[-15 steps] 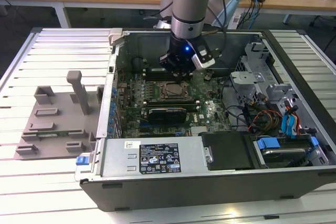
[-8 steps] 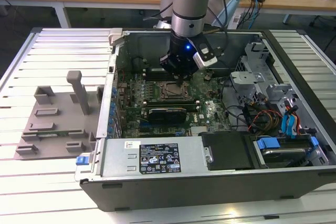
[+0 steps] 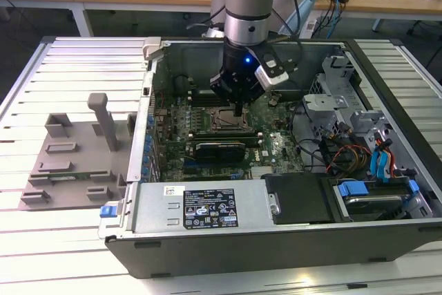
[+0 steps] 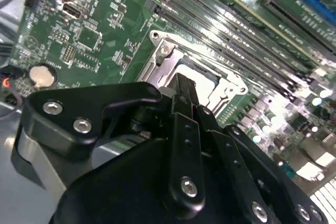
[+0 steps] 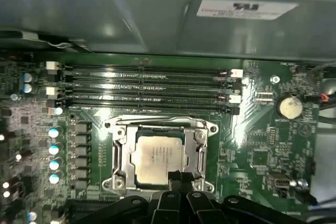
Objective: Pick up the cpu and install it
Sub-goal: 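Install the first cpu locking lever, then install the second cpu locking lever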
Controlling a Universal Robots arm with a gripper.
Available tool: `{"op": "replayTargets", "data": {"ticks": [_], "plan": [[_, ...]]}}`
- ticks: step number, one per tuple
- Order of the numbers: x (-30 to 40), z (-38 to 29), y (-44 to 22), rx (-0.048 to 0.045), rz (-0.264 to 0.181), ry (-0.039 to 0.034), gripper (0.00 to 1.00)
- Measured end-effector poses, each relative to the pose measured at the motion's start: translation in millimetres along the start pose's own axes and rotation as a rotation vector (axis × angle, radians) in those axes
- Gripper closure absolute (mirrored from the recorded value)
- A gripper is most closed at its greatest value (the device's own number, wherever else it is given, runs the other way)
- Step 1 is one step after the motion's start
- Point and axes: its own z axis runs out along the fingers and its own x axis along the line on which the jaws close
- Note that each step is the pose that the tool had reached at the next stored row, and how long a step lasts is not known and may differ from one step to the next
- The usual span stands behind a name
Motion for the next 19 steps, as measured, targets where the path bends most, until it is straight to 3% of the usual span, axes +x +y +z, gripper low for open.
{"op": "replayTargets", "data": {"ticks": [2, 15, 16, 17, 19], "plan": [[0.3, -4.0, -0.6, -0.0004, 0.000, -0.0022, 0.89], [0.3, -4.1, -0.6, -0.0004, 0.000, -0.0019, 0.89], [0.4, -4.1, -1.9, -0.0001, 0.000, -0.0019, 0.89], [0.6, -3.3, -9.4, -0.0004, 0.000, -0.0020, 0.89], [0.7, -3.1, -12.6, -0.0004, 0.000, -0.0020, 0.89]]}}
